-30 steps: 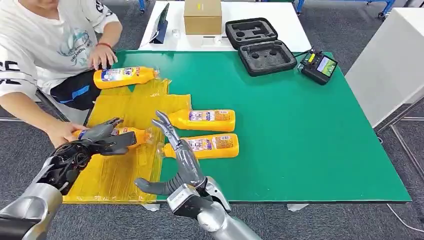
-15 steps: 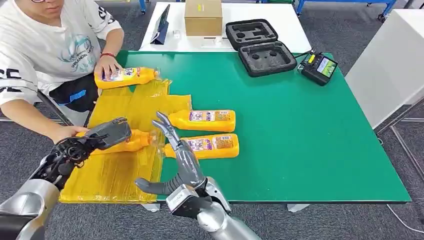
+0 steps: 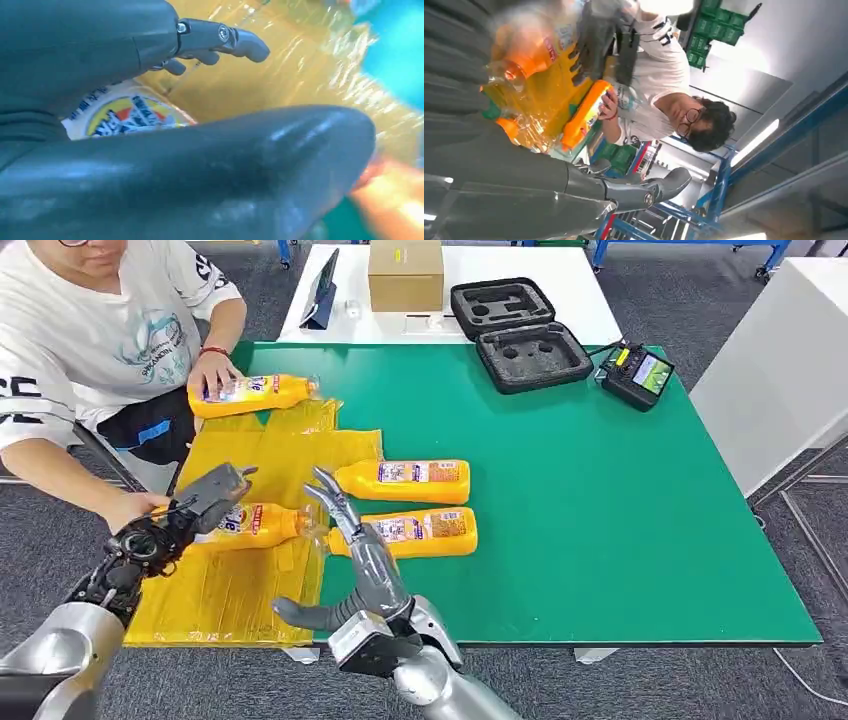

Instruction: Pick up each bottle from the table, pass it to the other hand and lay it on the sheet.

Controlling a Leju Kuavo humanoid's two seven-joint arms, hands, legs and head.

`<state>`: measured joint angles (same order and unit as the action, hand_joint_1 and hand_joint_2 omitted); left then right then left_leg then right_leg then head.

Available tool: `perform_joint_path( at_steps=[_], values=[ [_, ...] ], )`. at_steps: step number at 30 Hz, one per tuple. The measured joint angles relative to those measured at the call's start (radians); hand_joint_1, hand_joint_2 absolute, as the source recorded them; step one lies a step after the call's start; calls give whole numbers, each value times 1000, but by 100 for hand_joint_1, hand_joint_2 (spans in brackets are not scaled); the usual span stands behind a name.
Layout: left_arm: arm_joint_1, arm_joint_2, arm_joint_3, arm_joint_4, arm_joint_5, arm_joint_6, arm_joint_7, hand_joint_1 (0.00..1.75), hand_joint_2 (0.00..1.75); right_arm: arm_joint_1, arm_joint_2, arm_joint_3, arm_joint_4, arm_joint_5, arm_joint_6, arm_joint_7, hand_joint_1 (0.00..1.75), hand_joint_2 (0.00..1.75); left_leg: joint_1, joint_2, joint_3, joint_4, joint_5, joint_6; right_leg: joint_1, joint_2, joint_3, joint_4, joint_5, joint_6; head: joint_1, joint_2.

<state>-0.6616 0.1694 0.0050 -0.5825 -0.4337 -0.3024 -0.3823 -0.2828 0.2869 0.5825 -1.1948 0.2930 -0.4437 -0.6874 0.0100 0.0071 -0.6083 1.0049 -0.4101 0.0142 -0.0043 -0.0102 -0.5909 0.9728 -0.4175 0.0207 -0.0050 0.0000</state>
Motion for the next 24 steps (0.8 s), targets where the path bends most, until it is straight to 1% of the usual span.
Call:
perform_joint_path(
  at_steps=[2,3,4,5,6,8,10,12,14,16,24],
  values=[
    [21,-8,16,-15,31,114,-24,0,0,1,-2,1,3,32,-17,19,0,175,0,1,0,0,0,0,0,1,-1,0,0,0,0,0],
    [37,-15,28,-28,50,201,-45,0,0,1,-2,3,6,70,-37,41,0,175,0,2,-1,0,0,0,0,2,-2,0,0,0,0,0],
    [52,-21,41,-43,70,293,-67,0,175,0,-4,5,10,136,-64,79,0,175,0,3,-2,0,0,0,0,3,-3,0,0,0,1,0],
    [72,-26,54,-61,92,384,-94,0,175,-4,-7,9,15,225,-92,136,0,175,0,4,-2,0,0,0,0,4,-4,0,1,0,0,0],
    [91,-33,71,-90,124,476,-124,0,175,-11,-12,12,27,344,-115,215,0,175,0,4,-3,0,0,0,0,4,-4,0,1,0,0,0],
    [135,-42,106,-163,198,603,-168,0,175,-28,-22,12,54,557,-125,376,0,175,1,4,-4,0,0,0,0,4,-5,0,1,0,0,0],
    [198,-48,145,-253,277,702,-207,0,175,-48,-40,1,89,748,-121,533,0,175,0,4,-4,0,0,0,0,4,-5,0,1,0,0,0],
    [265,-54,190,-345,348,764,-254,0,175,-77,-60,-24,130,869,-75,664,0,175,0,6,-5,0,0,0,0,5,-7,0,1,0,0,0],
    [316,-60,224,-426,380,795,-289,0,175,-109,-79,-60,180,919,-19,728,0,175,0,5,-7,1,0,0,0,4,-9,0,1,0,1,0],
    [353,-65,248,-489,396,825,-308,0,175,-143,-91,-89,227,949,28,767,0,175,0,5,-8,1,0,0,0,4,-9,0,1,0,0,0],
    [429,-88,260,-699,375,930,-320,0,175,-193,-105,-141,356,988,73,823,0,175,0,5,-8,1,0,0,0,4,-10,0,1,0,0,0]
  ],
)
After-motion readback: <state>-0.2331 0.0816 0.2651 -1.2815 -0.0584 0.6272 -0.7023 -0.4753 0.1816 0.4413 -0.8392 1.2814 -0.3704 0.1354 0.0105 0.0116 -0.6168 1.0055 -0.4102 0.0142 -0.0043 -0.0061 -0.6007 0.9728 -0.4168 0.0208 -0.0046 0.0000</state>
